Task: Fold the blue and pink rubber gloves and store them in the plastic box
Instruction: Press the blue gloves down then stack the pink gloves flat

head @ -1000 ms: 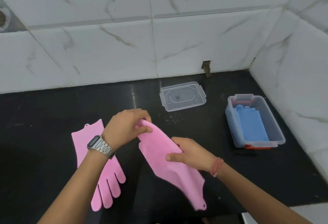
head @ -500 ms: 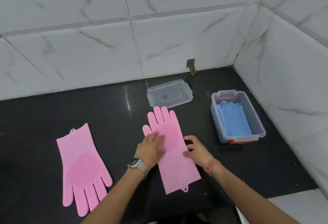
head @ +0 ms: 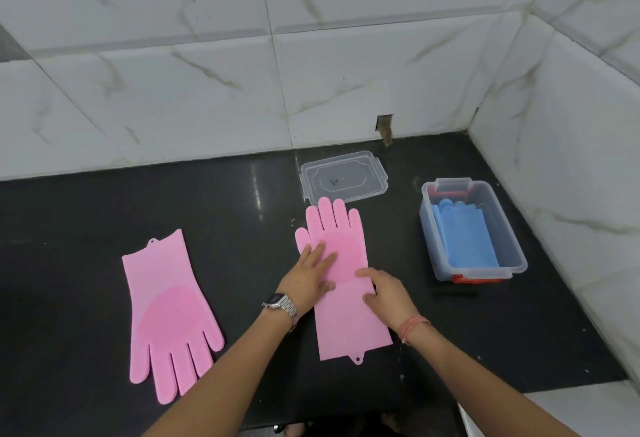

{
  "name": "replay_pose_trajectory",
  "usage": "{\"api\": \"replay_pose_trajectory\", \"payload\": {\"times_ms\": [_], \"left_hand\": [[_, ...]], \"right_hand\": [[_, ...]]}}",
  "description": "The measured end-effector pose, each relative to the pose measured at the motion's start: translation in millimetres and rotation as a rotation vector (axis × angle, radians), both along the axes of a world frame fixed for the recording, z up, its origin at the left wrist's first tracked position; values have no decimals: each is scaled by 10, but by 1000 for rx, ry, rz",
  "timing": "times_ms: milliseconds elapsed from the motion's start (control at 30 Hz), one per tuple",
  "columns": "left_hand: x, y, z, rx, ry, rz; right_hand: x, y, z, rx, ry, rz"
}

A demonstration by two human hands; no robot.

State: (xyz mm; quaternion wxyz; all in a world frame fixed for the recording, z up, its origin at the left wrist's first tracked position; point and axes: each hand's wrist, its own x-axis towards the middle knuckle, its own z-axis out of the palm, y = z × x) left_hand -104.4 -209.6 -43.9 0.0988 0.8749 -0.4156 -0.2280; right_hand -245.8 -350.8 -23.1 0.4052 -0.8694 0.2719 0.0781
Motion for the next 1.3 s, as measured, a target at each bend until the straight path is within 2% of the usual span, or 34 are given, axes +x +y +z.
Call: {"api": "replay_pose_trajectory", "payload": {"times_ms": [133, 233, 367, 533, 667, 900, 1000, 1167, 1300], "left_hand": [[63, 131, 56, -77, -76, 65], [183, 401, 135, -119, -192, 276], [369, 872, 202, -21, -289, 510], [454, 1360, 227, 26, -281, 804], [416, 1603, 160, -15, -227, 880], [511, 1787, 238, -122, -123, 833], [406, 1808, 343, -162, -68, 691], [153, 1700, 689, -254, 31, 375], [61, 1576, 956, -338, 96, 237]], "right_hand": [[-11, 59, -35, -122, 20, 43], [-27, 76, -99, -200, 2, 42], [-20, 138, -145, -299, -13, 16], [80, 302, -109, -438, -38, 35], [256, 491, -46, -418, -75, 150], [562, 913, 100, -344, -177, 410], [678, 1076, 183, -384, -242, 515], [792, 1322, 259, -571, -327, 740], [822, 1365, 338, -503, -252, 739]]}}
